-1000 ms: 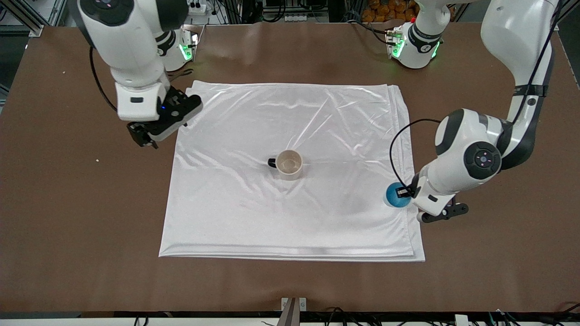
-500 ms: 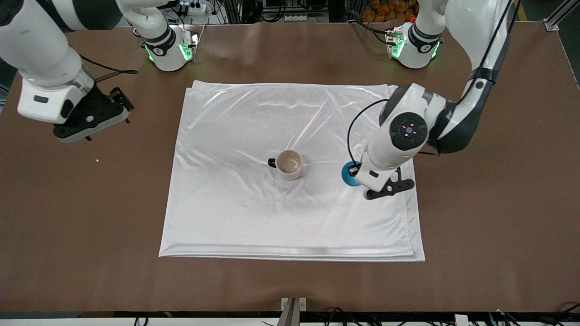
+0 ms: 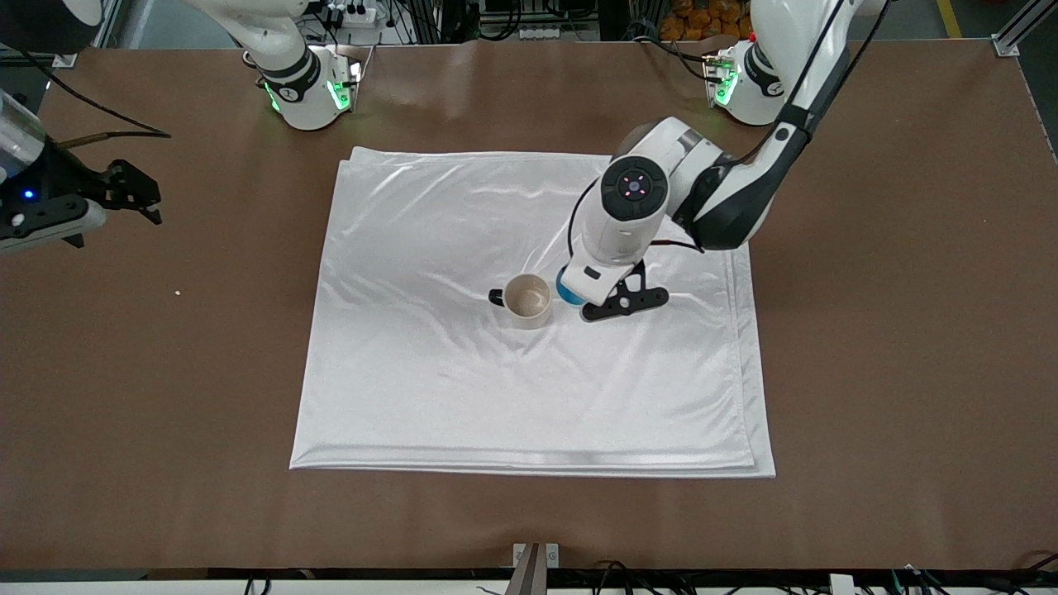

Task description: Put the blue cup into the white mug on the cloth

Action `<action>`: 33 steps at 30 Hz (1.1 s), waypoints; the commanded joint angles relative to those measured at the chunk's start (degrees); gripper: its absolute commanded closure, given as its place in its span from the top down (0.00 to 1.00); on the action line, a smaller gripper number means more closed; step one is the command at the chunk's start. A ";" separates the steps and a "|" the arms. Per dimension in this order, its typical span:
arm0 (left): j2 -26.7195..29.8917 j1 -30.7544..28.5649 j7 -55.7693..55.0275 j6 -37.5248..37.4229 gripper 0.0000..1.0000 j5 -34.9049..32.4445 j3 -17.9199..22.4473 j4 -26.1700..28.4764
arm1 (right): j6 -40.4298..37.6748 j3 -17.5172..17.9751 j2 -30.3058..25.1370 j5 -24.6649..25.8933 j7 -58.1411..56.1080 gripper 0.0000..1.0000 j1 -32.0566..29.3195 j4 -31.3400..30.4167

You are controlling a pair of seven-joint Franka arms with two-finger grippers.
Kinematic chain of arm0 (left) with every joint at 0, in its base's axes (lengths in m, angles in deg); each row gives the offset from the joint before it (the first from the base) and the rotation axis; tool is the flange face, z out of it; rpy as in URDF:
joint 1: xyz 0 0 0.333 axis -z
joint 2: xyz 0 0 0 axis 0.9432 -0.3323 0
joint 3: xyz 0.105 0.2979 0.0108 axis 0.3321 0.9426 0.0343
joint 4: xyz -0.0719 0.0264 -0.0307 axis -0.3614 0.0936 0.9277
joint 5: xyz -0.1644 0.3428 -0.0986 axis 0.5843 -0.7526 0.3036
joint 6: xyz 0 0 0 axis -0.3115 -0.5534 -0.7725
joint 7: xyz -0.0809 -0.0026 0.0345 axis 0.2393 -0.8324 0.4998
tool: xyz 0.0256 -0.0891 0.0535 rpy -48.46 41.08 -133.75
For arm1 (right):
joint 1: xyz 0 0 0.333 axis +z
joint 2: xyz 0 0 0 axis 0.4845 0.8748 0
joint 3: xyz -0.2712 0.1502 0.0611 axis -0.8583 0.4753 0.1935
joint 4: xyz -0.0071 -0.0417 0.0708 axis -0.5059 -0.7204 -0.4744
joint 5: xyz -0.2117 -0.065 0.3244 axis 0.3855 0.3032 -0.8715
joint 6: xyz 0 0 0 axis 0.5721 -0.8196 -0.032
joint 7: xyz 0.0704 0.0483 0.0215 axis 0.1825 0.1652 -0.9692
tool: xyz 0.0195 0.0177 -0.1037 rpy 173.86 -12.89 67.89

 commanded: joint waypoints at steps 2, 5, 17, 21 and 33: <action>-2.92 1.96 -1.87 3.35 0.00 0.98 0.41 -1.80 | -1.09 0.82 -0.53 -3.80 5.20 1.00 -3.34 1.08; -3.97 2.93 -1.96 4.85 0.00 0.98 0.41 -1.80 | -1.10 1.26 -0.61 -3.28 6.70 1.00 -2.99 1.08; -5.38 4.42 -2.05 8.98 0.00 0.98 0.41 -1.80 | -1.18 1.53 -0.53 -1.95 7.85 1.00 -2.02 1.08; -6.43 4.69 -2.13 10.38 0.00 0.89 0.41 -1.80 | -1.10 1.27 -0.62 -1.95 7.93 1.00 -1.76 0.90; -8.89 6.44 -2.92 12.67 0.00 0.63 1.02 -1.71 | -0.92 -10.07 -0.70 -1.86 8.46 1.00 8.97 0.64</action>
